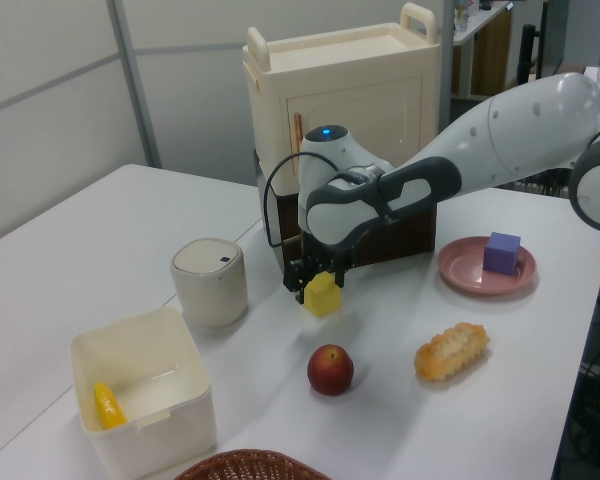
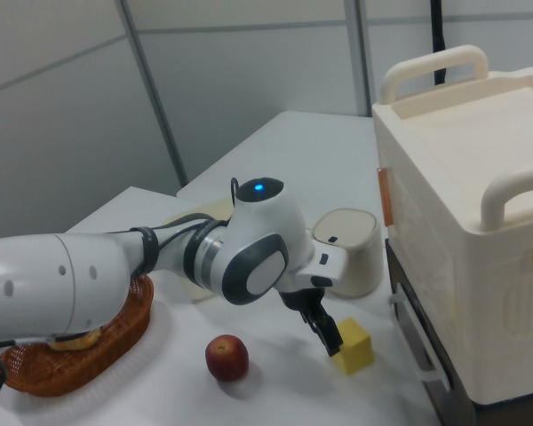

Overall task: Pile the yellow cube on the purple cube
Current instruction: 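Lower the gripper and grasp the yellow cube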

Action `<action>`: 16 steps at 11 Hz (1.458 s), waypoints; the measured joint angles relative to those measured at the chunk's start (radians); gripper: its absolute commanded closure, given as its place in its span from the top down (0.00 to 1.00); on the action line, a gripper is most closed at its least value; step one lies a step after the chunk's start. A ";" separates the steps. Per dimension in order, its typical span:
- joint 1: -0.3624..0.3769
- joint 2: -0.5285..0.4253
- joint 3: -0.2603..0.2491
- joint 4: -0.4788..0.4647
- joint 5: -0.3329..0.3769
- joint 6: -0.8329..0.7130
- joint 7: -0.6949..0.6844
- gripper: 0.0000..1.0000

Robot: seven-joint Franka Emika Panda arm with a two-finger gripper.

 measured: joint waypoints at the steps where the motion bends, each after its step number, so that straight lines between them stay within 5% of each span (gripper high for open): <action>1: 0.000 0.014 0.000 0.001 -0.005 0.023 0.001 1.00; 11: -0.027 0.036 0.000 0.015 -0.106 0.053 -0.073 1.00; 14: -0.027 0.071 -0.001 0.022 -0.115 0.165 -0.074 0.43; 16: -0.030 0.075 -0.001 0.025 -0.139 0.182 -0.080 0.37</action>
